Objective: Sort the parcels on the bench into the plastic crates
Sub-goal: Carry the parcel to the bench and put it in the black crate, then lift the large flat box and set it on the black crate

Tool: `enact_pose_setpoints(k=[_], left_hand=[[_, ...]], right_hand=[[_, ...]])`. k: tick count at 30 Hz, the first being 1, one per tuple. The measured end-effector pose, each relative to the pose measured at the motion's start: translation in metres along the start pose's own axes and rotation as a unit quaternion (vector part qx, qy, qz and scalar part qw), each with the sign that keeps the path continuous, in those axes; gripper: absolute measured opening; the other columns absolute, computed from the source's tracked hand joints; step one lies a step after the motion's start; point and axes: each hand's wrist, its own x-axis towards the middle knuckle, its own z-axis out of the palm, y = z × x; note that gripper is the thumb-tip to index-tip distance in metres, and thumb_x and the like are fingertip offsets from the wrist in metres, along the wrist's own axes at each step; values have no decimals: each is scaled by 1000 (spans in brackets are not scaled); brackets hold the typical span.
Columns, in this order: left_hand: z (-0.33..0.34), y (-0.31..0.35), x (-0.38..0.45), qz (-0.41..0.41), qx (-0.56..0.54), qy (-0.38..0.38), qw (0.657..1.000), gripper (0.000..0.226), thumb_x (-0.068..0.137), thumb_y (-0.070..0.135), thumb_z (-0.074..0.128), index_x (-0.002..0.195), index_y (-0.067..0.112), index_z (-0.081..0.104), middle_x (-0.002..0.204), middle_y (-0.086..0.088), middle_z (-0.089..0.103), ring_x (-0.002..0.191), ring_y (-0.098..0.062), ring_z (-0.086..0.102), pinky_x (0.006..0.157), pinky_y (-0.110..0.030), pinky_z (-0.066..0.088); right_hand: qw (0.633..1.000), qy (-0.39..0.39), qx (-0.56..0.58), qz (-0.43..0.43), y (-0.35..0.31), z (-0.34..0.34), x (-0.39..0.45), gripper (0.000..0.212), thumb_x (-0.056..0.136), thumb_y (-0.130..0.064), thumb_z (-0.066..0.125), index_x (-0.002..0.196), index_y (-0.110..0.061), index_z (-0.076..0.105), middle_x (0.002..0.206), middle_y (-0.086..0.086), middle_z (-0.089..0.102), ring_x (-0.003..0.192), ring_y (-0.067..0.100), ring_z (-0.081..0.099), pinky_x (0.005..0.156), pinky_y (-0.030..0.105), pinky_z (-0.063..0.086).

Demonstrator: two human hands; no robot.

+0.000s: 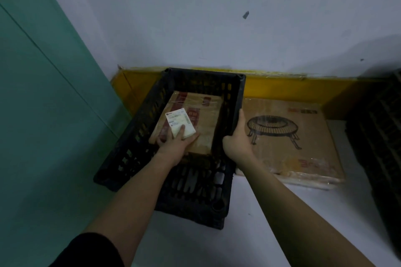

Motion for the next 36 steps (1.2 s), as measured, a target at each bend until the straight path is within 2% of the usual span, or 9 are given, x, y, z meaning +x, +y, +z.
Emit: enact_pose_setpoints(k=[10,15,18,21,23,26,28,33,36], left_hand=[[1,3,-1,-7,-36,-9,999,84,95,28,49,147,61,-7,163,5,-26,147,-44,-21,110,-73,2],[-22,-1,-2,5,-110,-48,993,82,85,22,44,150,58,9,165,6,-18,150,-40,-6,115,-60,24],[-45,10,-8,0,-141,-20,990,59,97,25,39,153,38,26,165,-7,12,144,-36,25,111,-44,34],[-65,30,-16,-49,-229,97,967,53,101,30,42,152,25,34,146,-10,47,123,-32,51,90,-36,46],[-82,43,-22,-34,-288,182,940,53,98,32,47,149,26,38,136,-7,58,115,-30,58,91,-41,51],[-110,74,-40,1,-317,297,901,47,96,31,51,143,27,46,134,-3,60,113,-28,60,90,-44,51],[-126,102,-55,25,-333,343,878,44,97,29,51,141,27,49,132,0,60,106,-23,62,83,-39,53],[-130,178,-62,78,-449,295,840,34,100,23,52,133,20,55,128,-2,60,109,-19,58,86,-32,48],[-112,215,-53,63,-471,248,844,33,101,24,51,134,20,54,128,-2,59,99,-17,60,86,-35,52]], right_hand=[[1000,5,7,-4,1,1,4,96,96,4,47,155,-40,-14,83,10,60,69,35,55,56,37,42],[1000,-12,-3,-12,1,-2,4,94,99,-2,49,155,-39,-16,101,16,63,78,41,61,61,40,44],[999,-27,-17,-38,0,-10,1,83,103,-20,50,157,-34,-11,139,16,52,113,42,60,86,50,54],[994,41,-25,-100,0,-31,-3,69,104,-31,48,159,-28,8,152,-1,37,140,26,40,103,36,45],[987,90,-49,-121,2,-50,-2,62,103,-36,47,157,-24,20,149,3,44,127,23,53,95,33,48],[979,110,-103,-135,5,-83,-2,51,103,-39,46,151,-24,33,124,-1,58,83,8,62,67,25,52],[978,118,-115,-130,11,-108,0,49,103,-39,48,147,-22,38,121,-2,60,85,6,59,67,23,48],[972,187,-107,-92,36,-174,-3,38,100,-34,54,135,-22,48,119,-1,62,90,18,67,69,35,59],[961,239,-119,-76,56,-214,-9,33,100,-28,53,131,-19,52,116,-2,58,93,14,57,71,30,52]])
